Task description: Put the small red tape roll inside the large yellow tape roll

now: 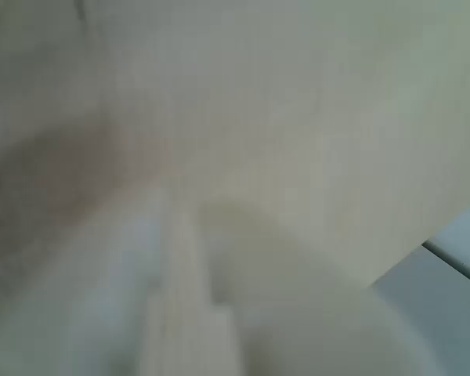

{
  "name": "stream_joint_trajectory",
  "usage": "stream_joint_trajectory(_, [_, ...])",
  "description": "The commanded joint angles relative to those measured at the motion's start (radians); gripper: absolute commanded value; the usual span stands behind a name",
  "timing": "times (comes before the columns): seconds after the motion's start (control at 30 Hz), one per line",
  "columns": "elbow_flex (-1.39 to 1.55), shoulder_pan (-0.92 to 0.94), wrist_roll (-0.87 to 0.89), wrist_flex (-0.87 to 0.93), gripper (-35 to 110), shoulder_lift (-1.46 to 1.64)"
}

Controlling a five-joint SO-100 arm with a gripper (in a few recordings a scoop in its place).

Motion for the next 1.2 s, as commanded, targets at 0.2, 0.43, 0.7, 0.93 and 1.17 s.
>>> stream_joint_trajectory(0.2, [-0.074, 0.005, 0.025, 0.051, 0, -0.003])
stream_joint_trajectory(0.43, [-0.328, 0.009, 0.018, 0.049, 0, -0.178])
stream_joint_trajectory(0.7, [-0.870, 0.011, 0.018, 0.032, 0, -0.885])
stream_joint_trajectory(0.93, [-1.152, -0.077, -0.138, -0.025, 0, -1.204])
stream_joint_trajectory(1.17, [-1.473, -0.091, -0.250, -0.106, 2, -1.644])
